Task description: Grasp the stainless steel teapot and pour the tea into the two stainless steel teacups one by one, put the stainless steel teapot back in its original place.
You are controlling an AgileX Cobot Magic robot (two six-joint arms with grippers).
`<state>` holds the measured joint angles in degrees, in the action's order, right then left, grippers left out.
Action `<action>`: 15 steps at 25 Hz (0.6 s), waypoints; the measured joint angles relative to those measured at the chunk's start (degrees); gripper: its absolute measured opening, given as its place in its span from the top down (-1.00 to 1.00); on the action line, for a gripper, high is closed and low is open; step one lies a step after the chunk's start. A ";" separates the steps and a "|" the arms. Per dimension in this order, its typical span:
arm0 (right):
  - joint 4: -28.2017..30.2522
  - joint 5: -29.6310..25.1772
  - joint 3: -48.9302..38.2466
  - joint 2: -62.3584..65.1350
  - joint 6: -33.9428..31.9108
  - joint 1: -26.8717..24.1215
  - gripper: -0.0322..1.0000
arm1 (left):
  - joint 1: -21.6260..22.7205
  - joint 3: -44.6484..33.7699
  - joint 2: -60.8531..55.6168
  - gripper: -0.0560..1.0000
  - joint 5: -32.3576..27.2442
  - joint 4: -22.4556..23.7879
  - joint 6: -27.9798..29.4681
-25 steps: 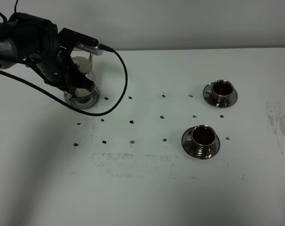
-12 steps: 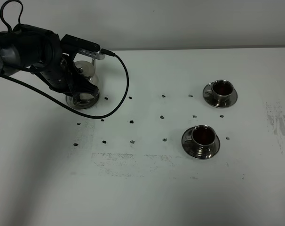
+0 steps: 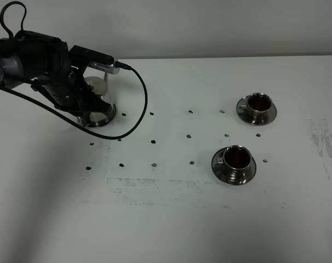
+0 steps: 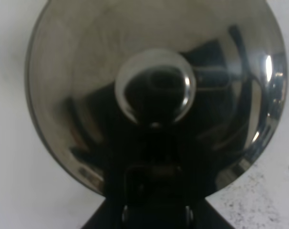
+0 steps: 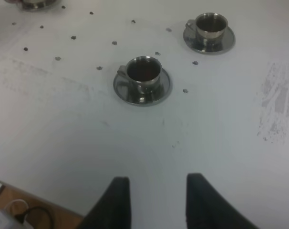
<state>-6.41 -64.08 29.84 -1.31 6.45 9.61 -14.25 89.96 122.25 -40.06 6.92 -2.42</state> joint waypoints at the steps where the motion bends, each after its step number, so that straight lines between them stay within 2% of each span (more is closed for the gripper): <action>1: 0.00 0.00 0.00 0.00 0.00 0.00 0.35 | 0.12 0.00 0.00 0.53 0.06 0.00 0.00; 15: 0.00 0.00 0.00 0.00 0.00 0.00 0.35 | 0.31 0.00 0.03 0.53 0.22 -0.41 0.02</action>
<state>-6.41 -64.08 29.84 -1.31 6.45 9.61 -13.94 89.96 122.28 -39.84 6.50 -2.40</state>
